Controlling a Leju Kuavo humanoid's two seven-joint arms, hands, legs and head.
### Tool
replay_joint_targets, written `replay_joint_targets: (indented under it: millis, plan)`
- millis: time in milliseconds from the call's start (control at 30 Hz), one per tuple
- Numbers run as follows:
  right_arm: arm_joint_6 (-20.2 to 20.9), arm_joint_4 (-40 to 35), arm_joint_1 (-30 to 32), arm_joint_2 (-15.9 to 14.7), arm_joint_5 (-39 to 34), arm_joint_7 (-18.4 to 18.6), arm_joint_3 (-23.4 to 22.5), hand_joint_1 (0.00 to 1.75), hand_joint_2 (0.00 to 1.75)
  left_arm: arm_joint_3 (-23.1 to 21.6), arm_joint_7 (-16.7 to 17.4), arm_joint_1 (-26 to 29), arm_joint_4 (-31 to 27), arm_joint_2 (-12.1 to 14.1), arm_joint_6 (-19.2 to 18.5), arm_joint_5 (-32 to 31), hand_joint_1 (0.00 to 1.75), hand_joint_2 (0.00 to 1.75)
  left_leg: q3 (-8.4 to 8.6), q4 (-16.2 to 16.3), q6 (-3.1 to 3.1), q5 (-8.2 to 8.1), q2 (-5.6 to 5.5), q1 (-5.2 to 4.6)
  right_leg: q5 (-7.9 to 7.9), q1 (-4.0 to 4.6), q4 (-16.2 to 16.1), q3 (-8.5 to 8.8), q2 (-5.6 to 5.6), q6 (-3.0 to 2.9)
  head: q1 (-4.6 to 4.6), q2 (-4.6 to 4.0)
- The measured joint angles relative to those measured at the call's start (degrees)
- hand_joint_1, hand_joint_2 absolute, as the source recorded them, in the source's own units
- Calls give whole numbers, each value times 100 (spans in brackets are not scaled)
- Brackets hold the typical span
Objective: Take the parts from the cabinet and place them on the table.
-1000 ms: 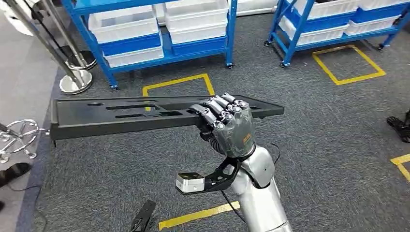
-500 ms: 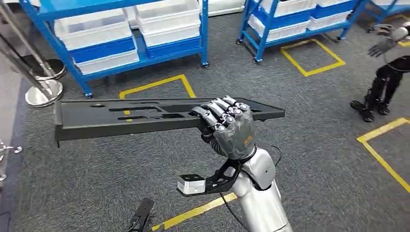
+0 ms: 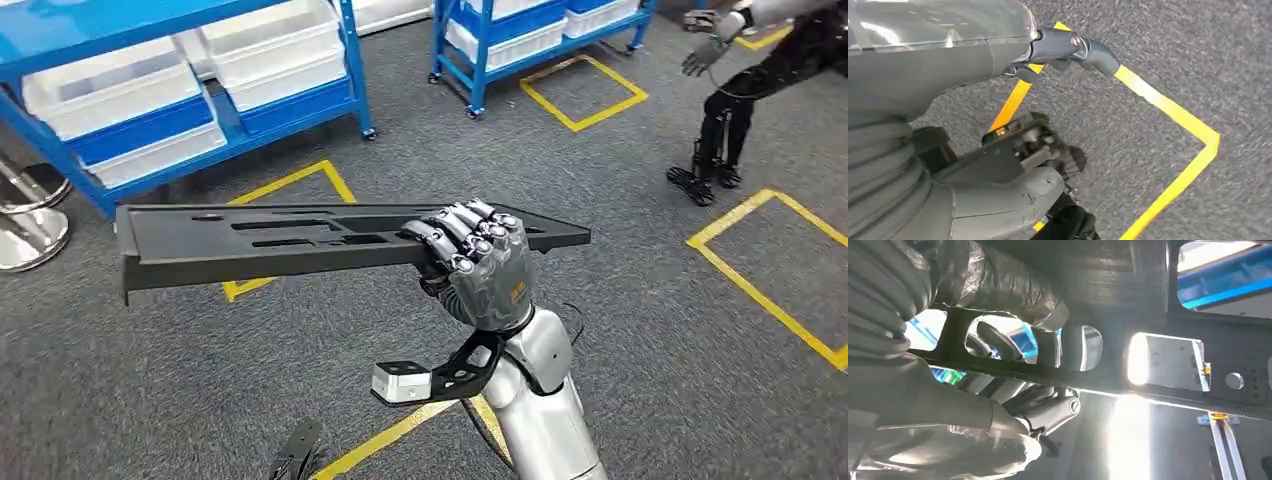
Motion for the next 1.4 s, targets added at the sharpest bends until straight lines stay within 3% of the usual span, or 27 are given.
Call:
replay_joint_targets:
  millis: [67, 100, 133, 267, 300, 333, 367, 433, 467, 533, 567, 600, 633, 767, 800, 833, 867, 933, 967, 1033, 1100, 1133, 1167, 1267, 1300, 1367, 1400]
  plan:
    - [0, -7, 0, -9, 0, 0, 0, 175, 175, 0, 2, -9, 0, 6, 63, 4, 0, 175, 400, -832, 38, 504, -72, 1, -2, 0, 44, 0, 143, 3, 0, 0]
    - [0, -11, 0, -9, -7, 0, 0, 175, 175, 0, 2, -11, -2, 9, 72, 4, 0, 175, 602, -1302, 62, 690, -298, 9, -6, -9, 63, -13, 199, 9, 0, 0]
    - [0, -11, -9, -11, -11, 0, 0, 175, 175, 0, -2, -11, 0, 22, 74, 7, 0, 175, 647, -1404, 68, 616, -538, 24, 12, 15, 81, -53, 254, 51, 2, 0]
    - [-2, -33, 25, -53, -11, 2, 0, 175, 175, 2, -28, -24, -2, 20, 105, -7, 0, 175, 682, -1544, 141, 674, -342, -4, 126, -32, 17, -135, 499, 228, 2, 0]
    - [-2, -48, 37, -66, -11, 2, 0, 175, 175, 2, -31, -39, -2, -7, 114, -20, 0, 175, 703, -1609, 193, 727, -234, 53, 75, -34, 66, -148, 383, 232, 0, 0]
    - [-2, -72, 26, -79, -9, 2, 0, 175, 175, 2, -33, -59, -2, -9, 138, -39, 0, 175, 715, -1651, 229, 751, -193, 36, -65, 8, 219, -227, 88, 257, 22, 0]
    - [-2, -77, 21, -79, 0, 2, 0, 175, 175, 2, -28, -71, -2, -11, 138, -68, 0, 175, 709, -1662, 271, 764, -114, 21, -284, 1, 554, -389, -73, 282, 24, 0]
    - [-2, -79, 44, -90, 13, 2, 0, 175, 175, 2, -17, -58, -2, -7, 140, -74, 0, 175, 696, -1658, 274, 762, 62, -3, -676, -31, 1437, -792, -201, 322, 24, 0]
    - [-2, -79, 58, -109, 17, 6, 0, 175, 175, 2, -15, -59, -2, -7, 142, -79, 0, 175, 688, -1652, 274, 761, 149, -7, -709, -55, 1660, -890, -217, 343, 26, 0]
    - [-2, -81, 63, -133, 13, 9, 0, 175, 175, 2, -39, -84, -2, -7, 157, -72, 0, 175, 685, -1636, 263, 745, 285, -8, -438, -82, 1336, -693, -261, 360, 26, 0]
    - [-2, -94, 52, -136, 4, 9, 0, 175, 175, 2, -59, -112, -2, -7, 157, -63, 0, 175, 688, -1622, 252, 730, 347, -7, -193, -92, 833, -403, -328, 356, 28, 0]
    - [-2, -107, 33, -133, 4, 18, 0, 175, 175, 2, -74, -140, -2, -9, 157, -50, 0, 175, 696, -1603, 222, 709, 395, -8, 7, -86, 312, -95, -495, 336, 26, 0]
    - [-2, -111, -6, -133, 7, 24, 0, 175, 175, 2, -90, -159, -2, -7, 157, -48, 0, 175, 690, -1588, 182, 682, 434, -42, -59, -21, 36, 46, -753, 326, 28, 0]
    - [-2, -133, -77, -133, 53, 77, 0, 175, 175, 4, -116, -210, -2, -11, 155, -17, 0, 175, 721, -1594, 68, 664, 657, -63, -9, 43, -13, -11, -501, 177, 26, 0]
    - [0, -146, -83, -131, 70, 83, 0, 175, 175, 4, -120, -228, -2, -13, 153, -15, 0, 175, 686, -1562, 25, 593, 586, -24, 30, -27, -71, 25, -438, 116, 22, 0]
    - [-2, -155, -116, -131, 74, 85, 0, 175, 175, 4, -127, -238, -2, -11, 153, -9, 0, 175, 654, -1399, 11, 457, 307, -9, 46, -25, -87, 27, -391, 81, 24, 0]
    - [0, -153, -149, -131, 81, 87, 2, 175, 175, 7, -127, -238, -2, -11, 151, -4, 0, 175, 514, -1062, 12, 246, 144, -1, 47, -24, -87, 19, -351, 47, 20, 0]
    - [0, -153, -163, -129, 79, 87, 2, 175, 175, 7, -127, -207, -2, -9, 144, 22, 0, 175, 96, -160, -16, -151, 12, 3, 53, -15, -84, 14, -207, 36, 24, 0]
    - [0, -151, -159, -131, 76, 87, 2, 175, 175, 7, -127, -195, -2, -9, 144, 39, 0, 175, -61, 144, -27, -202, -4, 3, 53, -10, -72, 9, -127, 36, 22, 0]
    - [0, -151, -165, -131, 68, 87, 2, 175, 175, 9, -129, -195, -2, -7, 133, 52, 0, 175, -1, -74, -28, 101, -11, 11, 51, -14, -48, 8, 24, 40, 22, 0]
    - [0, -151, -200, -131, 48, 98, 2, 175, 175, 13, -140, -212, -2, -2, 105, 72, 0, 175, 408, -1031, -32, 674, -140, 55, 32, -30, 9, 7, 184, 69, 22, 0]
    - [0, -149, -222, -131, 30, 101, 2, 175, 175, 18, -142, -210, 0, 0, 81, 94, 0, 175, 530, -1302, -31, 673, -402, 89, 14, -41, 38, -21, 238, 99, 26, 0]
    - [0, -140, -261, -129, 6, 103, 2, 175, 175, 24, -144, -212, -2, 0, 63, 114, 0, 175, 569, -1438, -31, 655, -501, 87, 15, -10, 111, -74, 306, 130, 24, 0]
    - [2, -120, -280, -125, 4, 109, 11, 175, 175, 37, -125, -222, -2, 2, 57, 155, 0, 175, 551, -1411, 60, 670, -371, 28, 102, -57, 35, -134, 460, 257, 22, 0]
    - [0, -120, -287, -125, 4, 105, 11, 175, 175, 39, -125, -233, -2, -7, 57, 155, 0, 175, 567, -1486, 135, 721, -302, 94, 97, -51, 45, -153, 484, 279, 24, 0]
    - [0, -105, -331, -125, -2, 103, 11, 175, 175, 57, -122, -246, -2, -2, 57, 162, 0, 175, 581, -1523, 205, 755, -170, 65, -183, -17, 410, -317, -47, 297, 48, 0]
    - [0, -92, -350, -125, -9, 103, 11, 175, 175, 68, -120, -236, -2, 2, 57, 164, 0, 175, 575, -1522, 214, 755, -104, 43, -395, -22, 808, -502, -152, 316, 48, 0]
